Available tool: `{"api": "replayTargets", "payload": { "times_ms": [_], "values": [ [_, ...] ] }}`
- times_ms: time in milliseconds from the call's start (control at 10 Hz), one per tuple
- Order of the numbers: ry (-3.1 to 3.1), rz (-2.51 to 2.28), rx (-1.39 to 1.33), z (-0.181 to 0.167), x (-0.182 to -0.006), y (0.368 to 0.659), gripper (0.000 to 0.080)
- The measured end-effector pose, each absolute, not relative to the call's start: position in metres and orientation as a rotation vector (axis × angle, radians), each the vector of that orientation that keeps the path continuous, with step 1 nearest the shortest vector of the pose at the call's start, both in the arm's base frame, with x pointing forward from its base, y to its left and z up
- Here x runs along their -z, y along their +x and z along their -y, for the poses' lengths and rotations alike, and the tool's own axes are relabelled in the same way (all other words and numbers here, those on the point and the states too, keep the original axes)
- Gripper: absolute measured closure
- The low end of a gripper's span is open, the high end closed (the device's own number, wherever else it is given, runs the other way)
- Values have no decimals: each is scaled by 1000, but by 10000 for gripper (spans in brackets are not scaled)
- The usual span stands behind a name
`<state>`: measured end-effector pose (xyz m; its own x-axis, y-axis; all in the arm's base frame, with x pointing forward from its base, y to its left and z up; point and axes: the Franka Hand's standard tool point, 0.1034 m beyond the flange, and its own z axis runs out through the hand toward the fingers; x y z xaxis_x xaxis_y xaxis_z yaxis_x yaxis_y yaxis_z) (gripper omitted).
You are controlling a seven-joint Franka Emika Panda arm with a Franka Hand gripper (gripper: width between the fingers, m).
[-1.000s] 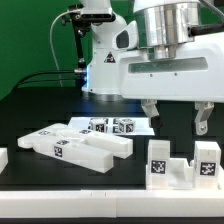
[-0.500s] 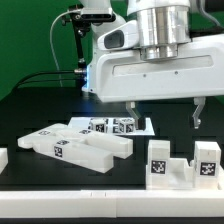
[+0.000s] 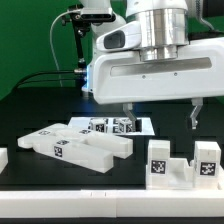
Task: Assemble chair
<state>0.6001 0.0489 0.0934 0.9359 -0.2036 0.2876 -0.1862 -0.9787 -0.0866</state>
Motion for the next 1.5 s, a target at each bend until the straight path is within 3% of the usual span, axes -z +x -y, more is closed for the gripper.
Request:
{"api": "replayTargets", "payload": {
  "times_ms": [200, 400, 500, 700, 1200, 1500],
  "values": [
    [-3068, -249, 787, -32, -83, 587, 151],
    [-3058, -252, 950, -26, -65, 591, 151],
    [-3062, -250, 906, -31, -45, 595, 151],
    [-3062, -243, 833, -40, -28, 600, 151],
    [-3053, -257, 819, -44, -26, 608, 151],
    [-3061, -248, 810, -45, -12, 610, 151]
  ]
}}
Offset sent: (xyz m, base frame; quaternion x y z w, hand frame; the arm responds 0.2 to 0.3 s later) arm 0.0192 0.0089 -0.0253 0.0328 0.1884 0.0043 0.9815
